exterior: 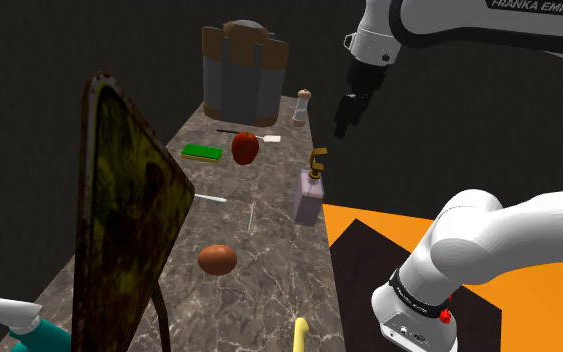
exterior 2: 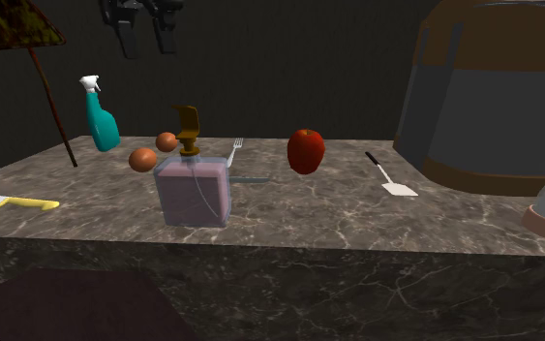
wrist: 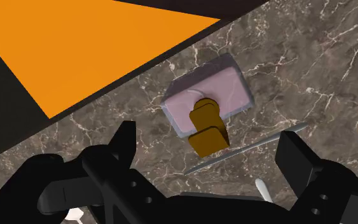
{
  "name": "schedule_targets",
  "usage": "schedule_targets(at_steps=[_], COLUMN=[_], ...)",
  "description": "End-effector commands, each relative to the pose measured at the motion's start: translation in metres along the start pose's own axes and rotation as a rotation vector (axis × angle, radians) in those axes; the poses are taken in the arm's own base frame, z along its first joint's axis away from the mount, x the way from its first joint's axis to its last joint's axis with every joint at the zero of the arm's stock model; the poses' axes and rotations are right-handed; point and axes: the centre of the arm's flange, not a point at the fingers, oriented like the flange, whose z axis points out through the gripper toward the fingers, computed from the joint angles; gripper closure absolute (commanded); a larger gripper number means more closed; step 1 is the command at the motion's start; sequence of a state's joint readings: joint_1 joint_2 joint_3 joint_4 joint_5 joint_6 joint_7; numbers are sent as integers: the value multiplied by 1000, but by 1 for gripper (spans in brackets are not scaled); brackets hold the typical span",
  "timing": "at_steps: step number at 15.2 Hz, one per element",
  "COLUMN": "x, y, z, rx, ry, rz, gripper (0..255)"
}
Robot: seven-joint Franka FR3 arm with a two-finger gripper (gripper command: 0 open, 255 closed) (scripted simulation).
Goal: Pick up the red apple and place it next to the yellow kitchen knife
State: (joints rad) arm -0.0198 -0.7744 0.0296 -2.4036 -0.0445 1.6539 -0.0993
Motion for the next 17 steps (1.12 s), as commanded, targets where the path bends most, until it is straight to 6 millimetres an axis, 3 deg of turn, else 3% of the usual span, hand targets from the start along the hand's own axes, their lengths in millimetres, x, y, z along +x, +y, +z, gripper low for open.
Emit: schedule_targets(at_steps=[1, 17], x=[0, 194], y=[0, 43], z=[0, 75], rx=[0, 14], ry=[0, -3], rz=[0, -78], gripper=[0, 0])
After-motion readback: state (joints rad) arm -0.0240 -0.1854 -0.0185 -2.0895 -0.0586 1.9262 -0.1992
